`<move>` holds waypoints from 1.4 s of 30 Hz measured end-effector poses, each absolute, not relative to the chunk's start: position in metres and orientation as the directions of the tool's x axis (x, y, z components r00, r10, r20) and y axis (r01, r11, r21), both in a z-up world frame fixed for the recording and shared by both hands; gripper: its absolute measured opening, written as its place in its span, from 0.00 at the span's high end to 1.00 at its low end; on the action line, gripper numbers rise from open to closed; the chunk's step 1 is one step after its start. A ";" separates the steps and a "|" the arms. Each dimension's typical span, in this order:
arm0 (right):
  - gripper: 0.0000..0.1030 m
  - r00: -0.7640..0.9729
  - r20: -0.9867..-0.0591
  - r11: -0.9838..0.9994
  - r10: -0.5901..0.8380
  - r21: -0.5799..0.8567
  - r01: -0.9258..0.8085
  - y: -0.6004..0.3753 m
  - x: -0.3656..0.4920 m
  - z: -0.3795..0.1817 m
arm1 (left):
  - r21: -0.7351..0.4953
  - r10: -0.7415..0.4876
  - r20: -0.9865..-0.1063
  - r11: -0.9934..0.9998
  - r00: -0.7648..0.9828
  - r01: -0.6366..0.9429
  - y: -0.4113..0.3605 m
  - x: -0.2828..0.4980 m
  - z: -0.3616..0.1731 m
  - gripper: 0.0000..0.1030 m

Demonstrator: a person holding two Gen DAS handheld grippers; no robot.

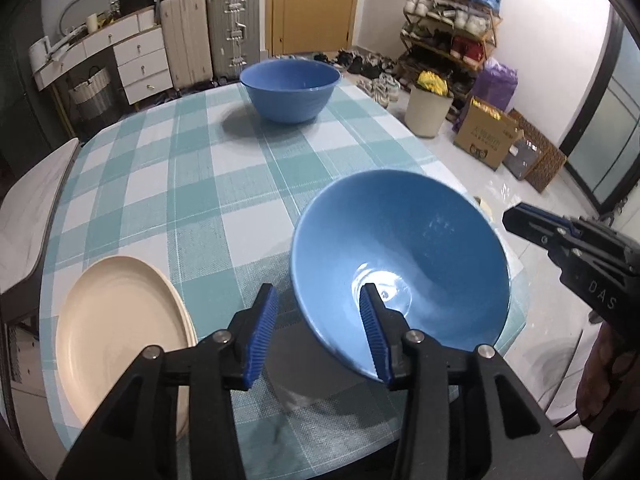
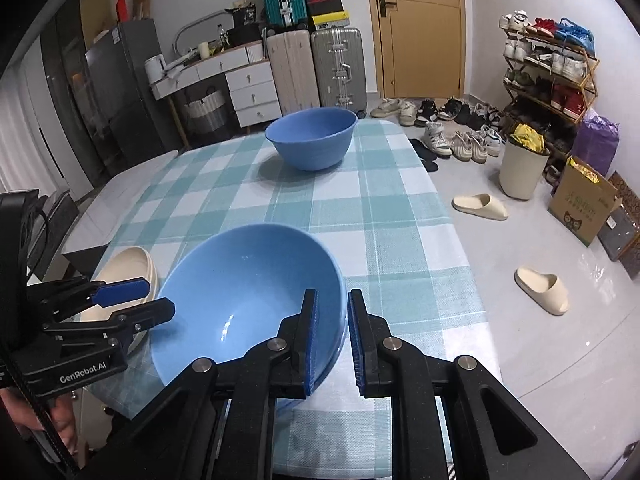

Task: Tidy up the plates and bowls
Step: 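Lower the light blue bowl into the placed bowl and open both grippers, then move both grippers to the last blue bowl on the cloth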

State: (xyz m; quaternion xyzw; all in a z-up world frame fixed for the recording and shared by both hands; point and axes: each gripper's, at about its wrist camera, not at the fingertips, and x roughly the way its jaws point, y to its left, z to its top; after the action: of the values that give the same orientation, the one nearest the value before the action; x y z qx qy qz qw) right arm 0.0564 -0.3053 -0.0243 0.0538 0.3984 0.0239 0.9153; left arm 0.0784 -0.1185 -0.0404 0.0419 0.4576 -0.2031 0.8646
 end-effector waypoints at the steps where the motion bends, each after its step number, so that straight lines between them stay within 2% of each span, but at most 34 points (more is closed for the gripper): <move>1: 0.86 0.687 -0.721 0.992 0.090 0.122 -0.002 -0.305 0.055 -0.024 | -0.120 -0.317 -0.801 0.916 0.507 0.383 -0.117 0.077 -0.039 0.55; 6: 0.86 0.715 -0.686 0.984 0.136 0.175 -0.020 -0.300 0.043 -0.021 | -0.144 -0.335 -0.746 0.925 0.576 0.352 -0.107 0.059 -0.031 0.51; 10: 0.84 0.791 -0.582 0.972 0.188 0.225 -0.065 -0.292 0.020 -0.018 | -0.135 -0.332 -0.725 0.928 0.603 0.348 -0.108 0.047 -0.027 0.51; 13: 0.82 0.830 -0.532 0.974 0.169 0.218 -0.058 -0.286 0.007 -0.022 | -0.119 -0.327 -0.700 0.930 0.635 0.348 -0.110 0.038 -0.019 0.47; 14: 0.82 0.830 -0.531 0.974 0.171 0.220 -0.060 -0.285 0.005 -0.024 | -0.107 -0.318 -0.690 0.933 0.651 0.343 -0.109 0.035 -0.015 0.43; 17: 0.82 0.830 -0.525 0.970 0.188 0.233 -0.072 -0.283 -0.004 -0.022 | -0.093 -0.304 -0.649 0.941 0.698 0.324 -0.105 0.025 -0.007 0.22; 19: 0.79 0.848 -0.496 0.972 0.185 0.217 -0.086 -0.278 -0.014 -0.017 | -0.091 -0.311 -0.613 0.941 0.726 0.325 -0.102 0.018 -0.001 0.21; 22: 0.53 0.885 -0.427 0.975 0.186 0.191 -0.113 -0.270 -0.032 -0.004 | -0.084 -0.308 -0.599 0.942 0.739 0.325 -0.100 0.009 0.005 0.20; 24: 0.24 0.913 -0.373 0.979 0.167 0.174 -0.108 -0.265 -0.044 0.004 | -0.078 -0.293 -0.578 0.949 0.762 0.306 -0.098 0.003 0.009 0.15; 26: 0.13 0.935 -0.310 0.976 0.172 0.180 -0.120 -0.262 -0.058 0.013 | -0.069 -0.266 -0.544 0.959 0.796 0.274 -0.094 -0.004 0.013 0.07; 28: 0.09 0.947 -0.269 0.975 0.178 0.175 -0.134 -0.257 -0.069 0.019 | -0.082 -0.253 -0.508 0.966 0.823 0.246 -0.090 -0.012 0.017 0.01; 30: 0.07 0.952 -0.252 0.980 0.173 0.145 -0.139 -0.249 -0.078 0.024 | -0.095 -0.248 -0.463 0.968 0.851 0.230 -0.083 -0.020 0.023 0.00; 34: 0.03 0.958 -0.235 0.985 0.161 0.093 -0.143 -0.237 -0.092 0.031 | -0.099 -0.216 -0.431 0.976 0.876 0.192 -0.073 -0.027 0.032 0.00; 38: 0.01 0.962 -0.227 0.988 0.153 0.063 -0.142 -0.233 -0.102 0.037 | -0.148 -0.234 -0.429 0.971 0.873 0.187 -0.064 -0.030 0.032 0.00; 42: 0.01 0.958 -0.245 0.989 0.147 0.053 -0.138 -0.229 -0.106 0.038 | -0.122 -0.213 -0.447 0.977 0.869 0.177 -0.068 -0.032 0.030 0.00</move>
State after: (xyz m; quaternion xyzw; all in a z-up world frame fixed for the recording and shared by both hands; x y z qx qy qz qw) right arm -0.1056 -0.2295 0.0380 0.0175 0.1250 0.0720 0.9894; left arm -0.0317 -0.0675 0.0302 -0.0388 0.2353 -0.1009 0.9659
